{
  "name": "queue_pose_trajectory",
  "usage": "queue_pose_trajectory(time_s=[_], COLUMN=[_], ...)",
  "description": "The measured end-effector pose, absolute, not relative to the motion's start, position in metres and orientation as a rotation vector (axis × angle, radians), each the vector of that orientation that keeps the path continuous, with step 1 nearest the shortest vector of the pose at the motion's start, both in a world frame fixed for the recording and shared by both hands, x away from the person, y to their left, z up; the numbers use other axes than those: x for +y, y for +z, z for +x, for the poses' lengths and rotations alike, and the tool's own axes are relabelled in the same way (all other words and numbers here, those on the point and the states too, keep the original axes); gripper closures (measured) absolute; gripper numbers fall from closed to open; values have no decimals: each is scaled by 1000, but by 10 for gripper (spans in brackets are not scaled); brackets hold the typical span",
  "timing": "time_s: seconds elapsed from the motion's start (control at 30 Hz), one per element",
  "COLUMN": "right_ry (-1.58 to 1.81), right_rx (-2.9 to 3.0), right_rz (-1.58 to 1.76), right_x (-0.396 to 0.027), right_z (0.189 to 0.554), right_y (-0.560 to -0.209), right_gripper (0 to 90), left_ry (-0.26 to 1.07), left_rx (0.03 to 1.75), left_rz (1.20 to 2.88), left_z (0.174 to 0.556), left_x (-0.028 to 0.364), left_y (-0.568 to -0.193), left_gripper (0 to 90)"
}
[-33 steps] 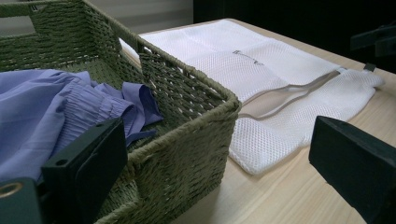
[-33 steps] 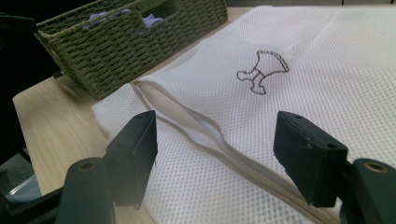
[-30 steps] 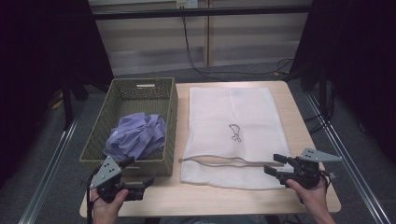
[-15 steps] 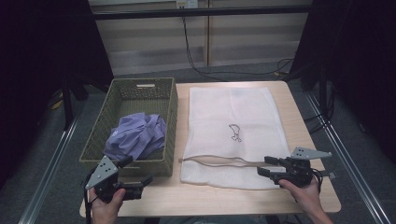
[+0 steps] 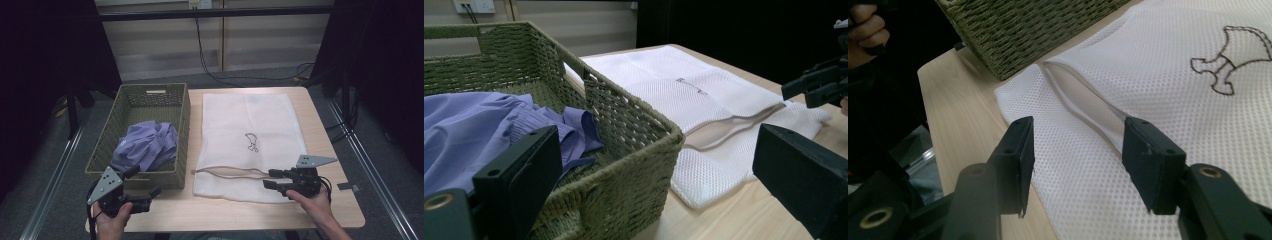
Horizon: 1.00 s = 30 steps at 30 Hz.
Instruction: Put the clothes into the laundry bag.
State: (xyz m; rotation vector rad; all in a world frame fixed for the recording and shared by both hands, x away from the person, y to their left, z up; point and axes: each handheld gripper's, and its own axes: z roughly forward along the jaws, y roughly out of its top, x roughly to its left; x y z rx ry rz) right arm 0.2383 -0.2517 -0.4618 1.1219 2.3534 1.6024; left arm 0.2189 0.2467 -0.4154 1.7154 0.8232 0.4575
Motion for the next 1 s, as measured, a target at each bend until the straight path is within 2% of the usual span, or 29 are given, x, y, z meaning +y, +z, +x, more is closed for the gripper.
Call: queue_pose_trajectory(time_s=[0.07, 0.1, 0.17, 0.53, 0.77, 1.0], right_ry=[1598, 1598, 1588, 1512, 1462, 1381], right_rx=[2370, 2370, 2389, 2438, 2442, 2476], right_rz=[1099, 1099, 1051, 1030, 1085, 1120], right_x=[-247, -247, -239, -211, -209, -216], right_z=[241, 241, 248, 293, 304, 310], right_y=[-459, -459, -449, -445, -466, -486], right_gripper=[559, 559, 618, 709, 721, 690], left_ry=[446, 446, 434, 437, 437, 438], left_rx=[819, 819, 796, 805, 799, 807], left_rz=[1731, 1731, 1749, 1758, 1754, 1752], left_z=[219, 219, 217, 217, 216, 217], left_x=[245, 245, 243, 243, 246, 247], left_y=[-417, -417, -417, -418, -418, -418], left_gripper=[57, 57, 55, 54, 54, 54])
